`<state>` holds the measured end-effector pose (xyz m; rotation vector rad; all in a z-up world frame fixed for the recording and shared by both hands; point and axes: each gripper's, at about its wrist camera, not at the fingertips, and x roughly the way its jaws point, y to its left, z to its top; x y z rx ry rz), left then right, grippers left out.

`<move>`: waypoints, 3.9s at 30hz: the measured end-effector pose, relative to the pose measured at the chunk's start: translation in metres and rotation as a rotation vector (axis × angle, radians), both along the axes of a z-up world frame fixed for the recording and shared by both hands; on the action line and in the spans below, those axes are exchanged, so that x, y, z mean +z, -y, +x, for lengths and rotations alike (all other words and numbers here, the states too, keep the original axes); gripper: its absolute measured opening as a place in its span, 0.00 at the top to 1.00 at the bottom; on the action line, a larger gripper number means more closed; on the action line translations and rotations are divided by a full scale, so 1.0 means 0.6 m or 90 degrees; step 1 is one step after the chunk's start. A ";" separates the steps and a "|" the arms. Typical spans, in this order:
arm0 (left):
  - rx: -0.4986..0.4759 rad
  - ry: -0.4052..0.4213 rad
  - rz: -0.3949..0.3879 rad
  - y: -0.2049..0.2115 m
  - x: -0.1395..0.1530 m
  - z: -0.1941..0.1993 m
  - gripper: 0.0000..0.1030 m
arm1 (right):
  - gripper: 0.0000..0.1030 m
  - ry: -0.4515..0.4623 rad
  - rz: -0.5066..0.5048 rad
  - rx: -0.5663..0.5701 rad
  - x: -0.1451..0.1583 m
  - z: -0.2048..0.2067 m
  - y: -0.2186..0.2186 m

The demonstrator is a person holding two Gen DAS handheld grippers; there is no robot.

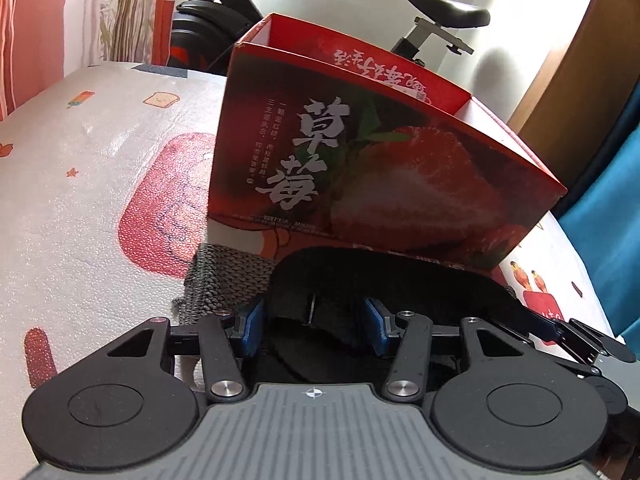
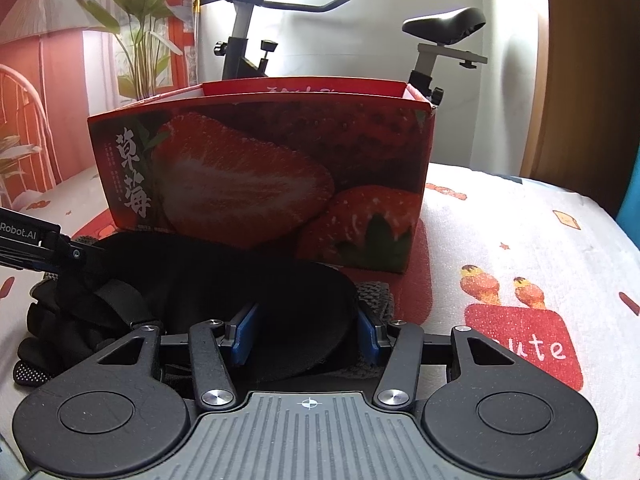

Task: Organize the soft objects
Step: 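Close the right tool on the black mask while the left tool closes on its other end, then lift the black mask with both tools and carry it over the box, then lower the black mask into the box and open both tools, then move both tools down toward the black glove in front of the box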

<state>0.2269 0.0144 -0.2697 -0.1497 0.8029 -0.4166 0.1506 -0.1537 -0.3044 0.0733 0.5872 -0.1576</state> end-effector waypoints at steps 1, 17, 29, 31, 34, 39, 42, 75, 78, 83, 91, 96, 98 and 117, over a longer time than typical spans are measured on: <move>-0.002 0.011 0.016 0.004 0.003 -0.006 0.53 | 0.54 0.000 -0.001 0.001 0.000 0.000 0.000; 0.014 0.071 0.035 -0.008 0.033 -0.042 0.88 | 0.62 0.018 0.013 0.009 0.009 -0.013 0.002; 0.022 0.115 0.052 -0.014 0.041 -0.071 0.89 | 0.88 0.062 0.042 0.018 0.046 -0.053 0.017; 0.024 0.121 0.047 -0.017 0.045 -0.076 0.89 | 0.89 0.069 0.029 0.021 0.051 -0.058 0.012; 0.028 0.134 0.040 -0.021 0.053 -0.083 0.89 | 0.89 0.085 0.008 0.027 0.063 -0.065 0.003; 0.029 0.169 0.031 -0.026 0.075 -0.094 0.89 | 0.89 0.111 -0.005 0.036 0.089 -0.073 -0.006; 0.025 0.193 0.026 -0.026 0.093 -0.097 0.89 | 0.90 0.125 -0.006 0.040 0.107 -0.075 -0.006; -0.059 0.207 0.116 0.091 0.148 0.171 0.89 | 0.90 0.050 -0.052 0.041 0.188 0.230 0.066; -0.065 0.177 0.128 0.093 0.134 0.180 0.89 | 0.90 0.022 -0.035 0.037 0.169 0.234 0.073; -0.070 0.125 0.123 0.088 0.124 0.194 0.89 | 0.89 -0.004 -0.001 0.030 0.154 0.240 0.087; -0.073 0.098 0.146 0.095 0.118 0.203 0.88 | 0.89 -0.038 0.035 0.009 0.144 0.249 0.101; -0.075 0.118 0.136 0.085 0.136 0.194 0.73 | 0.83 -0.036 0.007 -0.011 0.151 0.244 0.096; -0.065 0.132 0.127 0.078 0.146 0.184 0.47 | 0.79 -0.030 -0.011 -0.018 0.159 0.239 0.091; -0.012 0.240 0.064 -0.006 0.228 0.007 0.00 | 0.00 0.132 0.001 -0.052 0.263 0.072 0.073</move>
